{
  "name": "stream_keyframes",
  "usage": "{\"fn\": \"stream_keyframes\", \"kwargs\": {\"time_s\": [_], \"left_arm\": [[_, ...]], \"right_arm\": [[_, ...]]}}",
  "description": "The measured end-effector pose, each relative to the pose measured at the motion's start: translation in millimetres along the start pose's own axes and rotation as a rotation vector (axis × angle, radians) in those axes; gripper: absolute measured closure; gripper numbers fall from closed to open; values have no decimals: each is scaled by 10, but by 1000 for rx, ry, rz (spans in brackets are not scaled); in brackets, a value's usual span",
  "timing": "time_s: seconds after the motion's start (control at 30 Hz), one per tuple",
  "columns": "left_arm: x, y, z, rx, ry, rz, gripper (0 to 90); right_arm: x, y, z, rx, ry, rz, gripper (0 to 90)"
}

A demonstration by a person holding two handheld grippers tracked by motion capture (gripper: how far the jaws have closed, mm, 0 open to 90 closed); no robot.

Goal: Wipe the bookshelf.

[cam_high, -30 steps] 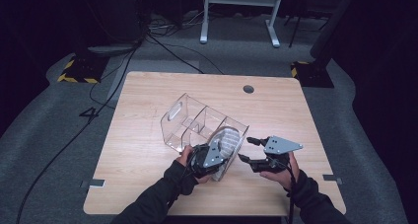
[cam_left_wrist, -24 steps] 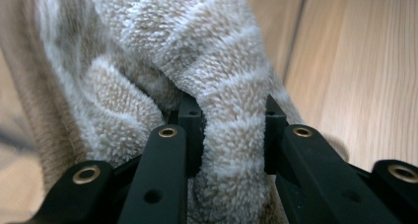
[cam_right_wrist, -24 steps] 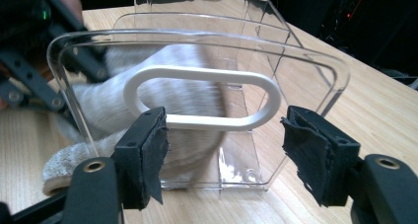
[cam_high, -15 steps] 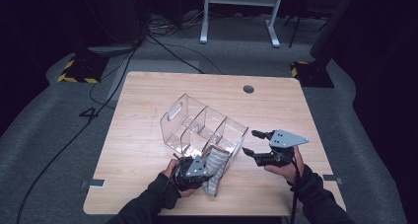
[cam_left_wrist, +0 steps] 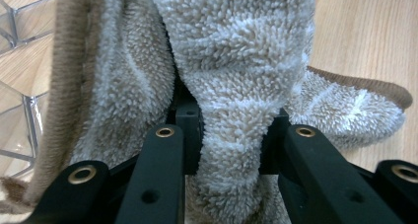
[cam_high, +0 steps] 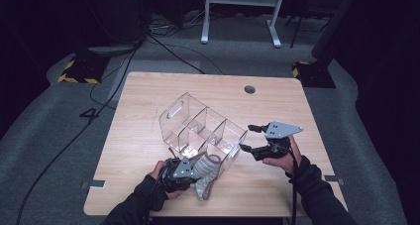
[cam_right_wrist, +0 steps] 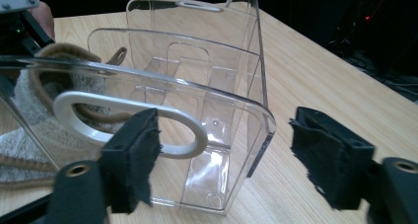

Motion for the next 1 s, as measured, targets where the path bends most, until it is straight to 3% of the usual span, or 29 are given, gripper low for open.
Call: {"fn": "stream_keyframes", "kwargs": {"time_s": [0.23, 0.33, 0.4, 0.53, 0.6, 0.83, 1.0], "left_arm": [[102, -120, 79, 40, 24, 47, 714], [103, -143, 74, 46, 20, 44, 713], [104, -163, 80, 33, 17, 44, 712], [122, -208, 108, 6, 12, 45, 711], [136, -220, 81, 16, 22, 49, 715], [114, -273, 67, 19, 31, 57, 717], [67, -370, 52, -14, 15, 57, 720]], "right_arm": [[-73, -56, -91, -52, 30, 11, 274], [-126, -167, -113, -101, 49, 51, 284], [-146, -192, -119, -115, 54, 55, 281], [-151, -190, -115, -117, 62, 60, 363], [-149, -200, -82, -124, 66, 72, 428], [-114, -262, 46, -142, 55, 108, 502], [-69, -308, 192, -170, 59, 106, 572]]}}
Point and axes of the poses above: each handheld gripper's, and its own axes: z roughly backward along the jaws, x roughly out of its underside, y roughly to its right, the point moved 9 cm from there along -z, roughly forward along the jaws, and after that the axes turned 14 degrees about x, right-handed, at the moved point
